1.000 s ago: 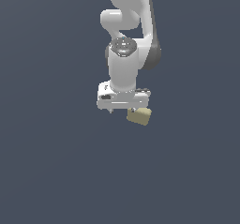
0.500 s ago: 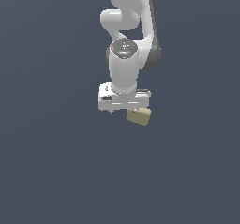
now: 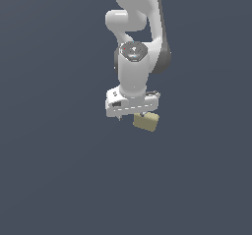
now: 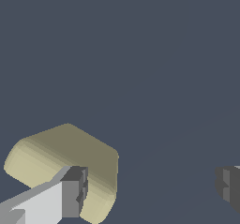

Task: Pick up the object and move it to a goal position.

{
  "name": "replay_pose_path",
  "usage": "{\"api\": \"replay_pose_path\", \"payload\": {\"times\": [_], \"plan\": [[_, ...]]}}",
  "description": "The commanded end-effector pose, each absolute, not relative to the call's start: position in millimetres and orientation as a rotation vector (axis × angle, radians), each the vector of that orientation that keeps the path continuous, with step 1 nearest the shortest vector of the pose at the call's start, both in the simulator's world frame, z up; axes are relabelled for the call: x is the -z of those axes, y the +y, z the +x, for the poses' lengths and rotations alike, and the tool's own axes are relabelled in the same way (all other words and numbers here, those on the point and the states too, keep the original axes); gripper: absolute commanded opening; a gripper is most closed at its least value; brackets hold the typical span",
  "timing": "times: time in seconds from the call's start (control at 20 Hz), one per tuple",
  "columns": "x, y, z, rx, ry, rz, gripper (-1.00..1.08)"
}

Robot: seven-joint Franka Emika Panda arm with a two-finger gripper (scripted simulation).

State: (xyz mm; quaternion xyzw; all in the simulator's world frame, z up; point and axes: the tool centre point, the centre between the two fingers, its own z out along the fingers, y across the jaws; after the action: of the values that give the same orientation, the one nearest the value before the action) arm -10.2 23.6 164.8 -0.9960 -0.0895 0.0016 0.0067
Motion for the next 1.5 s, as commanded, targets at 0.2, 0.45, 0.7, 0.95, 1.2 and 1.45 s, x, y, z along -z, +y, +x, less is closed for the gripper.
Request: {"api": "replay_pose_path", "payload": {"times": [0.2,0.45,0.7,0.95,1.2,1.45], "plan": [[-161.3,35.7,-16.7,-0.005,-0.535,-3.084,1.0],[-158.1,47.3,-23.2,-0.004,-0.78,-3.033,1.0],[-155.1,58.9,-30.1,-0.003,-1.023,-2.962,1.0],[-152.2,70.4,-37.2,-0.002,-1.26,-2.871,1.0],[-149.6,81.5,-44.4,-0.001,-1.483,-2.765,1.0],[-147.6,89.9,-50.1,-0.001,-1.649,-2.672,1.0]]}}
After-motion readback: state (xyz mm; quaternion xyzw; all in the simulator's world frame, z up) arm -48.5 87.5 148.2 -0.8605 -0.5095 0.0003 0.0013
